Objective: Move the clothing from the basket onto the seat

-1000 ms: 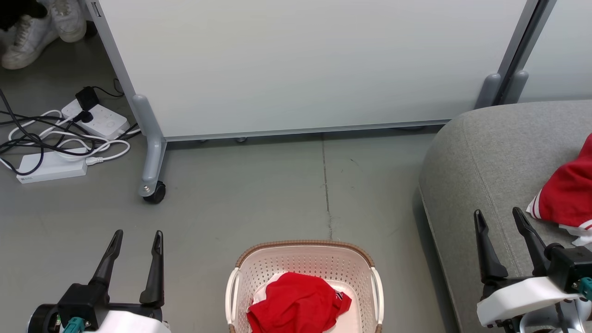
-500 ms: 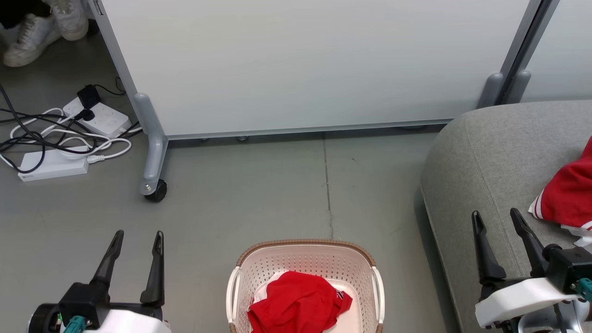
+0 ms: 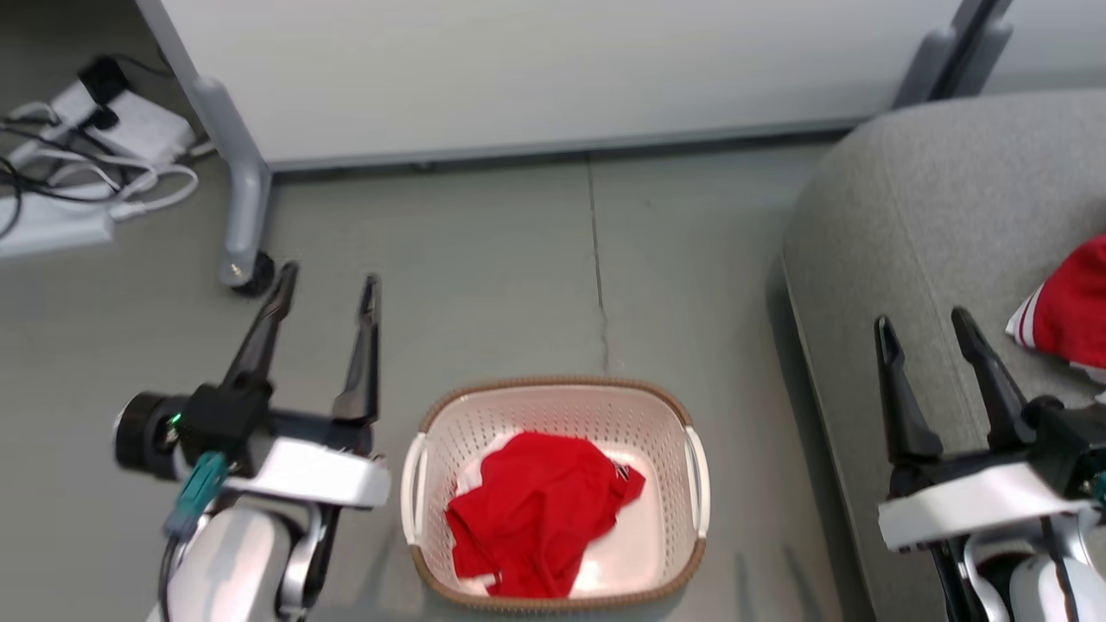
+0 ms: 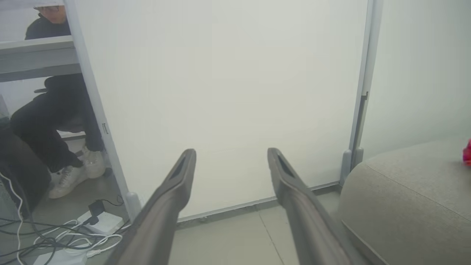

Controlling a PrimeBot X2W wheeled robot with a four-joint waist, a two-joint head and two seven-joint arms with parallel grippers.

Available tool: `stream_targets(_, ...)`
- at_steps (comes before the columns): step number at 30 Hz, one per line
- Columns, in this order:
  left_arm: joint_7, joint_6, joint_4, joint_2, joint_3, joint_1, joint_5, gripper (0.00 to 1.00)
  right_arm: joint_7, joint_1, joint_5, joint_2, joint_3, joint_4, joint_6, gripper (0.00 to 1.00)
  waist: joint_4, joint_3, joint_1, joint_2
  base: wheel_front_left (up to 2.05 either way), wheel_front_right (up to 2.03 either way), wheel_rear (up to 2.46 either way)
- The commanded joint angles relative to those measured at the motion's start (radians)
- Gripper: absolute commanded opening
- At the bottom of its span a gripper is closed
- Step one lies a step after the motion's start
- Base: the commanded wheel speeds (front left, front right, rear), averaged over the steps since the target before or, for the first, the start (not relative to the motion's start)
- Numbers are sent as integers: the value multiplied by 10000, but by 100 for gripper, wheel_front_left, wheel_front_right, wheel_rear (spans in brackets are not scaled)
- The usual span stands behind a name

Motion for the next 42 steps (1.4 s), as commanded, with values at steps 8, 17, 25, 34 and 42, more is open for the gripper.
stream_targets(8,-11,-821,1845,-713,-868,-1899,251,100,-417,-1218,155,-35,215,-287,6,100,-945,2583,0,-1,0,0,0)
stream_targets(17,103,-1715,5012,-1342,-1758,-3920,491,100,-1000,-2219,318,-27,313,-497,6,100,-1607,4985,0,-1,0,0,0)
stream_targets(25,415,-2324,7842,-1407,-2075,-5438,433,100,-1560,-2884,573,-22,846,-560,6,100,-2508,6538,0,-1,0,0,0)
stream_targets(34,1388,-2641,10263,-932,-2468,-6655,505,100,-1974,-3331,1067,-22,1422,-343,6,100,-3430,7666,0,-1,0,0,0)
stream_targets(42,2239,-2701,11456,-464,-2620,-7158,415,100,-2109,-3613,1620,-25,1919,-110,6,100,-4015,8234,0,-1,0,0,0)
